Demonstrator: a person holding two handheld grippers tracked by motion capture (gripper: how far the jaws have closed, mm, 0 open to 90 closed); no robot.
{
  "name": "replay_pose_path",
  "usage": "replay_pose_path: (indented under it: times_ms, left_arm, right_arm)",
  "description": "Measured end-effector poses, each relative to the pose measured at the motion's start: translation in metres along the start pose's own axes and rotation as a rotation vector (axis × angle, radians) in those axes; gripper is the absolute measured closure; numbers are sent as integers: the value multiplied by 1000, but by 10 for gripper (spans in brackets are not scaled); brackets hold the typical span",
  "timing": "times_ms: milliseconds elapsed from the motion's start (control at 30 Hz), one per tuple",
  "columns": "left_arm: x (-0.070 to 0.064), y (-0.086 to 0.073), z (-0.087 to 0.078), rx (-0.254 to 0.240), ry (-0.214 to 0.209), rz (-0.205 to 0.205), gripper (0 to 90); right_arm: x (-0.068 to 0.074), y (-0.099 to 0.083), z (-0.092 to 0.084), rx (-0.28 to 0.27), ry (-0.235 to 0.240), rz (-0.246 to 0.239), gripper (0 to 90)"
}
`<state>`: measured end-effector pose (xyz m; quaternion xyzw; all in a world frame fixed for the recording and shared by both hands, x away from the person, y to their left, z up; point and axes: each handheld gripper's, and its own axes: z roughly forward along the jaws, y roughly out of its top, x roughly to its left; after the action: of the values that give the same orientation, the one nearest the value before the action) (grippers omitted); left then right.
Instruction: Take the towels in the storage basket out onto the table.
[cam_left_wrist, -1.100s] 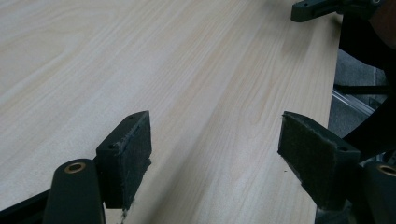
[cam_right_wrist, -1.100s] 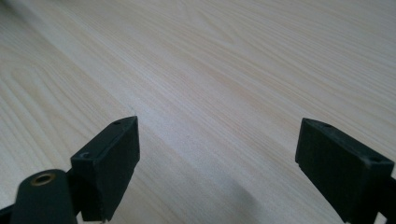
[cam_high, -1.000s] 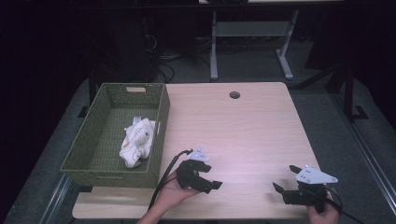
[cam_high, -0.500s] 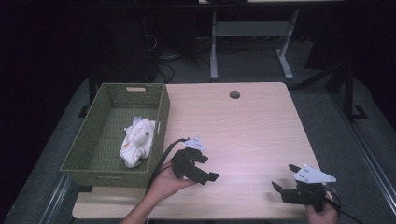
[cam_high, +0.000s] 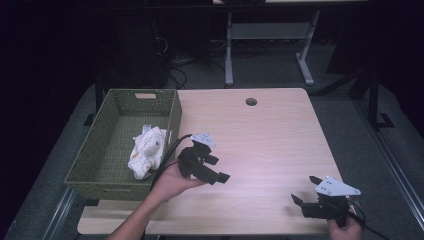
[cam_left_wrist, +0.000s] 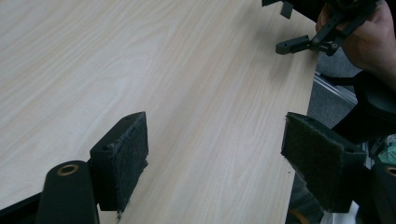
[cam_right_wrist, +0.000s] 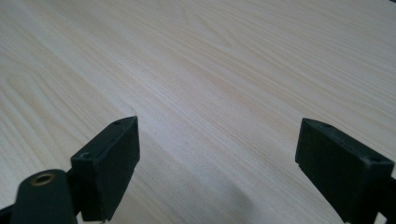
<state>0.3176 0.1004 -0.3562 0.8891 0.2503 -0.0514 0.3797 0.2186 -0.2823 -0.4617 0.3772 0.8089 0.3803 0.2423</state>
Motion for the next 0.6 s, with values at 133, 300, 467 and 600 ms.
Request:
replay_pose_path:
  times_ms: [133, 300, 467, 600]
  left_arm:
    - [6, 8, -9, 2, 3, -2, 226]
    - [14, 14, -18, 15, 13, -13, 226]
    - [23, 16, -29, 15, 9, -34, 225]
    - [30, 17, -40, 8, 15, -53, 225]
  right_arm:
    - [0, 0, 0, 3, 3, 1, 134]
    - [0, 0, 0, -1, 2, -1, 134]
    - [-1, 0, 0, 1, 3, 0, 134]
    - [-1, 0, 0, -1, 3, -2, 134]
